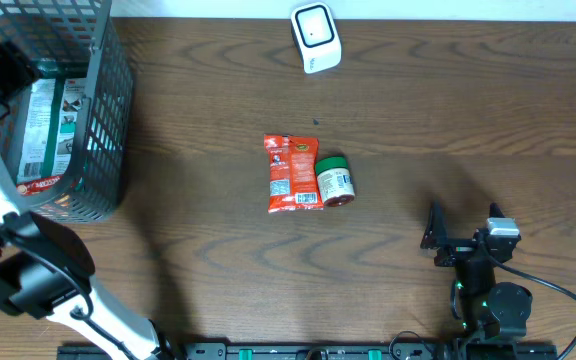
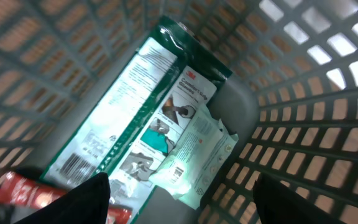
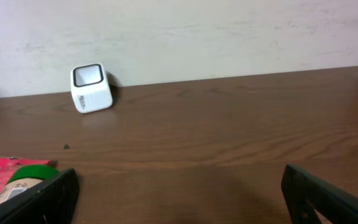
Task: Scan the item barcode
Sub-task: 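Move the left gripper back down into the grey basket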
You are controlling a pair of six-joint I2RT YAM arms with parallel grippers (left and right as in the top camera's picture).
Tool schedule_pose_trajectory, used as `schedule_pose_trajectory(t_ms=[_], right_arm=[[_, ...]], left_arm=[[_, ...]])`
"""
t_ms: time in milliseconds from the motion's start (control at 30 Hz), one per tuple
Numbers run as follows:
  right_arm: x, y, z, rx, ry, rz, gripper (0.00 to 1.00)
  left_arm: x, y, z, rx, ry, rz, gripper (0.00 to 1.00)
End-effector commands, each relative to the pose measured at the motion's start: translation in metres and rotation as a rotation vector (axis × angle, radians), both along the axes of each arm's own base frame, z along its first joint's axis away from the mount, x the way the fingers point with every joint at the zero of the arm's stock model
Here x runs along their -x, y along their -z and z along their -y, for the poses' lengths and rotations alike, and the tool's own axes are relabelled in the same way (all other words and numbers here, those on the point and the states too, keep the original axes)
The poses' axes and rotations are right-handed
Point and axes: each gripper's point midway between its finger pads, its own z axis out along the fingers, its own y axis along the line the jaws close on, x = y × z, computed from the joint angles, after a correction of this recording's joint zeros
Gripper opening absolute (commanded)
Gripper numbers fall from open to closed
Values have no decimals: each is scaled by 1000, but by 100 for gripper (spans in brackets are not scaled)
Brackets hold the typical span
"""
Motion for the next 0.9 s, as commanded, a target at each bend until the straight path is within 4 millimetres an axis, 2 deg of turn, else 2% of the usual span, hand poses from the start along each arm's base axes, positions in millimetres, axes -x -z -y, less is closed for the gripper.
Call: schedule_pose_trajectory(t_ms=[0, 267, 433, 700, 867], right_arm=[[0, 1, -2, 6, -8, -3, 99], [0, 1, -2, 6, -8, -3, 99], [0, 1, -2, 6, -8, -3, 99], [0, 1, -2, 6, -8, -3, 99], [0, 1, -2, 6, -8, -3, 99]], left_arm=[[-16, 22, 1, -9, 113, -18, 75], [-32, 56, 8, 36, 257, -15, 75], [-33, 78, 6, 49, 273, -54, 78], [-30, 108, 8, 57, 334, -113, 78], [-28, 133, 10, 67, 382, -155, 78]])
